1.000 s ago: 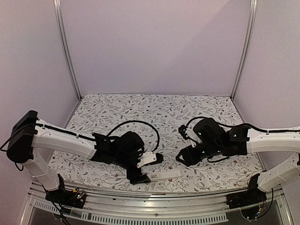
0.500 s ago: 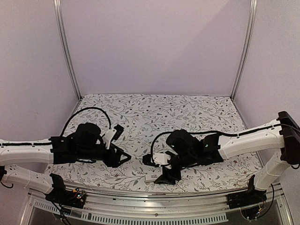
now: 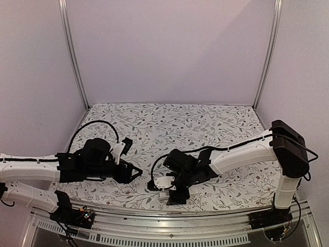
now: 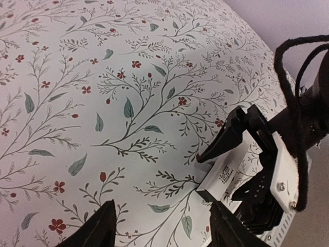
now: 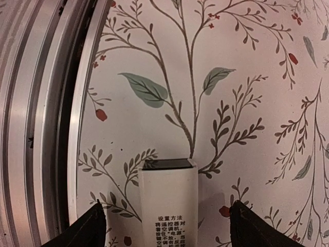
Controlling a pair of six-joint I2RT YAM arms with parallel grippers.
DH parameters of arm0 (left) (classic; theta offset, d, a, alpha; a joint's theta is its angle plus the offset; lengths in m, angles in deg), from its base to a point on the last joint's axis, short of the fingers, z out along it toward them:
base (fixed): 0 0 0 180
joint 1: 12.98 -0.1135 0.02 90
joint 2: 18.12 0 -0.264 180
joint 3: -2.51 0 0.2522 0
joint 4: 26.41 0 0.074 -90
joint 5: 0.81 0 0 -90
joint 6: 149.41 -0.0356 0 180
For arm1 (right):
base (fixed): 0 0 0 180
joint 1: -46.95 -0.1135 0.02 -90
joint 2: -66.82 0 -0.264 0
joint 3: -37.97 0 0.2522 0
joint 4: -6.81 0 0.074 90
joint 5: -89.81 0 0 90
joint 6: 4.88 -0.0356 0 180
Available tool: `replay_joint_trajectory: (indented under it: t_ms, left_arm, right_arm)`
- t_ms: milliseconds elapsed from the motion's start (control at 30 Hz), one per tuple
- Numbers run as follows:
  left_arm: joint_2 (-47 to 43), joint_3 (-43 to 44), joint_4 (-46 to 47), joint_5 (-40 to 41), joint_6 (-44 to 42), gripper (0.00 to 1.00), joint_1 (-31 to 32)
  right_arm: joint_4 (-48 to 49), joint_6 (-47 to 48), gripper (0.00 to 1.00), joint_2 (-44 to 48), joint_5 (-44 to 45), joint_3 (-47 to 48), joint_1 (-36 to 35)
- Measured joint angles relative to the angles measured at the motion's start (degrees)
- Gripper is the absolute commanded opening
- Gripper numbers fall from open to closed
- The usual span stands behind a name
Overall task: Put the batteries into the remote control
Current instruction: Pick up the remote control from the center of the board.
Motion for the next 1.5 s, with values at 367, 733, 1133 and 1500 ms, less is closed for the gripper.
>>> replay_joint_trajectory:
  t_ms: [367, 733, 1133, 1500]
  left_arm:
    - [-2.8, -0.3, 1.1, 1.5, -0.4, 0.62, -0.2]
    - [-2.8, -0.3, 1.0, 1.6, -1.0, 0.62, -0.4]
    - [-2.6, -0.3, 1.0, 1.5, -1.9, 0.63, -0.5]
    - [-3.1, -0.1, 1.5, 1.4, -3.0, 0.63, -0.5]
  right_arm:
    - [-3.4, -0.3, 0.76, -1.0, 0.5, 0.5, 0.9]
    - [-5.4, -0.6, 0.69, 1.7, 0.7, -2.4, 3.8]
    - [-6.1, 0.2, 0.53, 2.6, 1.1, -3.4, 4.8]
    - [-6.4, 1.2, 0.35, 2.8, 0.7, -3.7, 4.9]
